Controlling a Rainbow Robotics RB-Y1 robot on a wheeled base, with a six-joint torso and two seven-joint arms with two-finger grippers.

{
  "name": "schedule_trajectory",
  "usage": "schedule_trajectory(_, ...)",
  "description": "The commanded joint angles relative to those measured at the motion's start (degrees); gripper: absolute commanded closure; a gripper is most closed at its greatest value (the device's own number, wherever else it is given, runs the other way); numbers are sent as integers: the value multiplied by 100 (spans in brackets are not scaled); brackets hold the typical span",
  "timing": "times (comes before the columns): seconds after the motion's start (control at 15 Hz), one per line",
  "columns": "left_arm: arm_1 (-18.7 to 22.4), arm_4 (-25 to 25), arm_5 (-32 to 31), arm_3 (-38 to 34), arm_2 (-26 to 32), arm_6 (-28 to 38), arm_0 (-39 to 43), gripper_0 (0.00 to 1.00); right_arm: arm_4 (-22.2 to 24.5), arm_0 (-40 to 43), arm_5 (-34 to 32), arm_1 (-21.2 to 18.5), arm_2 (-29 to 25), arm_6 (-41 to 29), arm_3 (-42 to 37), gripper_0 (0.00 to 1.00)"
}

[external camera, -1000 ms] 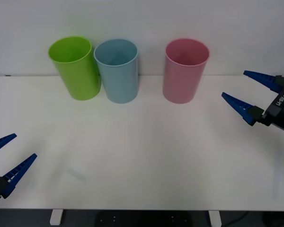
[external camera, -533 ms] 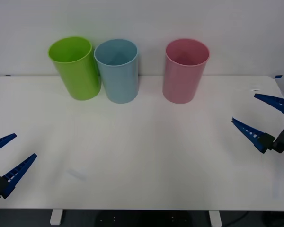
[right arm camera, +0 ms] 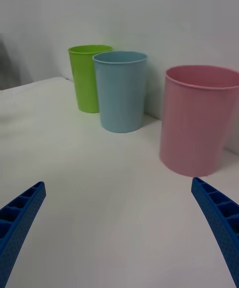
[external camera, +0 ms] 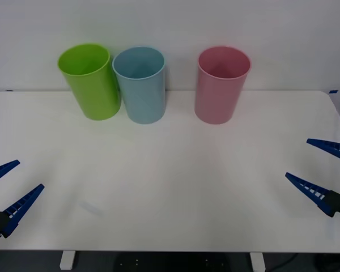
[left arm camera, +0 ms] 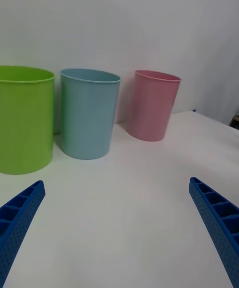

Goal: Grasp the object on the table and drop it into the matching bin: aluminum can to the light blue bin, PET bottle to the pink bin.

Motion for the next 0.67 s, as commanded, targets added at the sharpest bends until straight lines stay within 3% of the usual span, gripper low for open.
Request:
schedule_trajectory(0.07, 0, 0, 0, 0, 0, 0, 0, 0, 7, 197, -112, 126, -95, -15, 5, 0)
schedule_trajectory(0.33, 0, 0, 0, 0, 0, 0, 0, 0, 245, 364, -244, 433, -174, -59, 5, 0)
schedule_trajectory(0.67, 0, 0, 0, 0, 0, 0, 0, 0, 245, 364, -244, 433, -174, -59, 5, 0)
